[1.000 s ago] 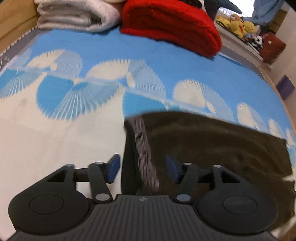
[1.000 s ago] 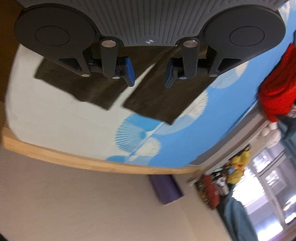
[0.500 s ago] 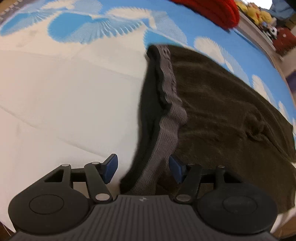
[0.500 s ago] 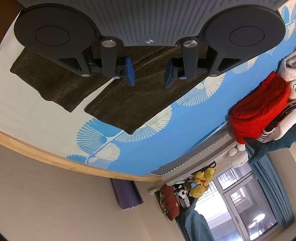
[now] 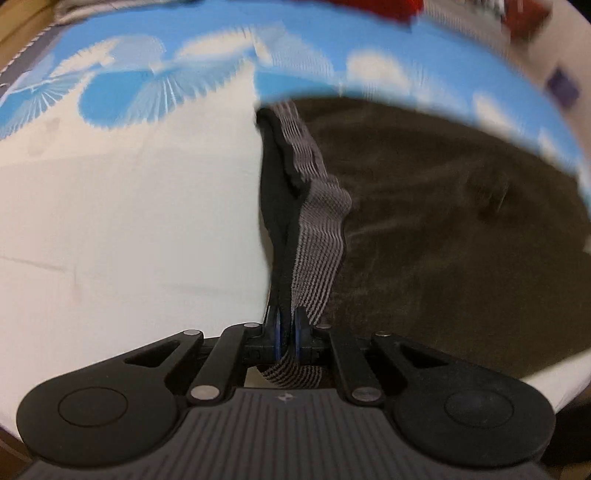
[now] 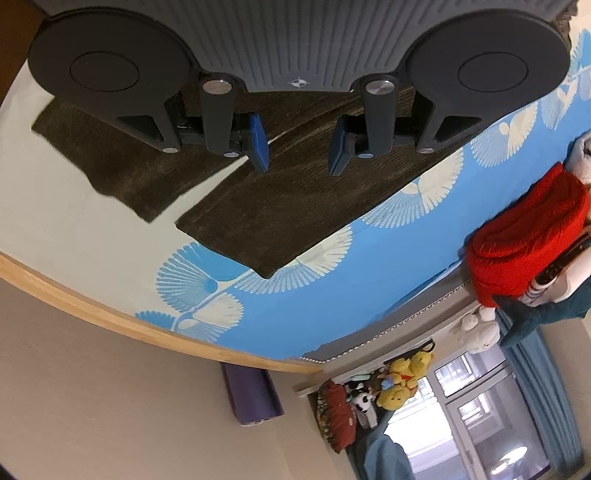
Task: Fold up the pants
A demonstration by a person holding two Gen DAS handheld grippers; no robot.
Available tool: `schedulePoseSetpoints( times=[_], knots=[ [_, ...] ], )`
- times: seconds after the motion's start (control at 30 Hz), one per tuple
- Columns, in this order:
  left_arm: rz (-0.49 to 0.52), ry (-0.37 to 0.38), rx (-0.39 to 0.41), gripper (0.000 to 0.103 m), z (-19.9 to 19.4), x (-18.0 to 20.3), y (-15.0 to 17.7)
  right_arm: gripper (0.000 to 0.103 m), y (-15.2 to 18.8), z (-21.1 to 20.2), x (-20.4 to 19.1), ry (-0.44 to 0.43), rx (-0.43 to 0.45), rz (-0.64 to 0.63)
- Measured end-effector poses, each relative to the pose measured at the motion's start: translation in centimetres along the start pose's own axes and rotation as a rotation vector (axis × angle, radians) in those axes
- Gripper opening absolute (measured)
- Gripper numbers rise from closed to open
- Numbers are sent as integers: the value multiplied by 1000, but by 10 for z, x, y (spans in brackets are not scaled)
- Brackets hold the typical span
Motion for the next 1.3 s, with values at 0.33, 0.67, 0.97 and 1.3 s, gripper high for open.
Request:
schedulePoseSetpoints(
  times=[0.33, 0.67, 0.97, 1.3],
  knots=[
    [132, 110, 54, 17, -19, 43, 5, 37, 2, 4, -6, 9, -24, -39],
    [183, 81, 44, 37, -15, 60, 13, 38, 2, 3, -2, -3, -19, -32],
    [115, 10, 300, 55, -38, 79, -24, 38, -1, 1, -31, -20, 35, -204],
    [137, -3, 310, 56, -28, 97, -37, 55, -7, 9, -68, -64, 57, -299]
  ],
)
Point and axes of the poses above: each gripper's, at about its wrist camera, not at the fingertips, and z roughly the way its jaws point, x to its right, y to its underside, the point moved 4 cm from there along z, roughly the way its jaws point, and after that the axes turned 11 degrees about -z, right-handed, at the moved point
